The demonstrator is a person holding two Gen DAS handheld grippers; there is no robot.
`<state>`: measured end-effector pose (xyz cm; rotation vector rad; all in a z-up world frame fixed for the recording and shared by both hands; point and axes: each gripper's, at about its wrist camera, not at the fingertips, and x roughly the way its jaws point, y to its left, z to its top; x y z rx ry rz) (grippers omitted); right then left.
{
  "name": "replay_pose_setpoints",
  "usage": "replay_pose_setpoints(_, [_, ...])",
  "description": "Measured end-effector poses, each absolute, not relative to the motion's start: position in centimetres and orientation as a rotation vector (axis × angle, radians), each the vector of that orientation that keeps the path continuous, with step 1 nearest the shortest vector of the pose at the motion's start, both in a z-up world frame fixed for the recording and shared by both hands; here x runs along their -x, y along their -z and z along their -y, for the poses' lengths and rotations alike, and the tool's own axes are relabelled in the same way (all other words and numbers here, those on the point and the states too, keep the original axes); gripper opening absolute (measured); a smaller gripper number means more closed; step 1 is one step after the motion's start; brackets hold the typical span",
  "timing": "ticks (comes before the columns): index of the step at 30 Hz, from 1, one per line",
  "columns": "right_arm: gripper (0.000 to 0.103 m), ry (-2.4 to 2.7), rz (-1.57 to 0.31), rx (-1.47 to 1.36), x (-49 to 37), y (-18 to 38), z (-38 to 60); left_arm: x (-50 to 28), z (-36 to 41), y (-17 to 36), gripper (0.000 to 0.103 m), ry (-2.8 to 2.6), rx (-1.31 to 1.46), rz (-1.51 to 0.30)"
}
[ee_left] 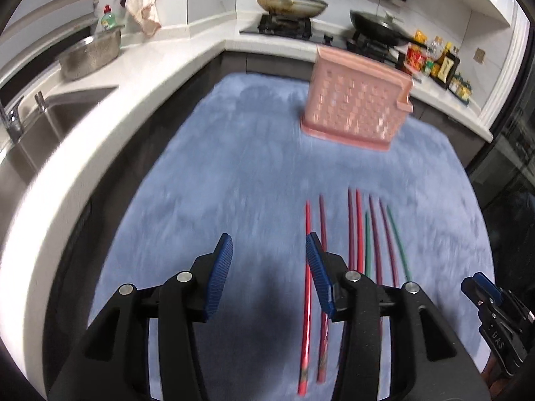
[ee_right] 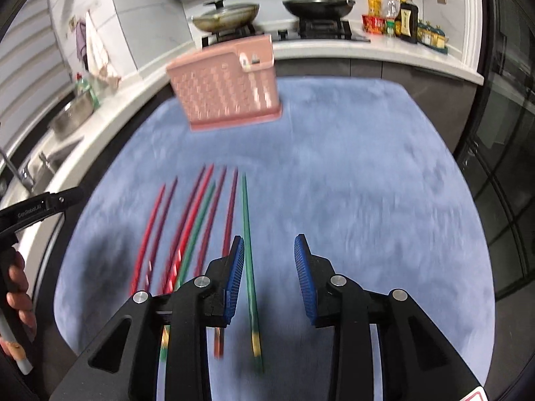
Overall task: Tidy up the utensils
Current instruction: 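Open both tools to release the spoons and move back to the chopsticks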
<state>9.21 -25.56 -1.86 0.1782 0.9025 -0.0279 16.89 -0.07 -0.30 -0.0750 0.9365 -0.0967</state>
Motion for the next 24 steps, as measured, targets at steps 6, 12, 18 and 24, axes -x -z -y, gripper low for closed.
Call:
replay_pose_setpoints(6, [0.031,0.031,-0.953,-0.178,-6.1,4.8,24.8,-13.8,0.0,3.2,0.043,0.107,0.063,-0.977])
replay_pose_setpoints(12, [0.031,0.027,-0.983,-0.183,-4.6,6.9,24.1,-11.1,0.3,5.1,0.044,0.119,0.031,-0.99])
replay_pose_setpoints(18, [0.031,0.019,-0.996,-0.173,-4.0,8.0,23.3,-9.4,0.7,6.5,0.047,0.145,0.027,-1.01])
replay_pose_setpoints(24, [0.03,0.015,-0.996,-0.165,-4.0,8.4,22.9,-8.3,0.7,7.6,0.054,0.162,0.031,-1.023])
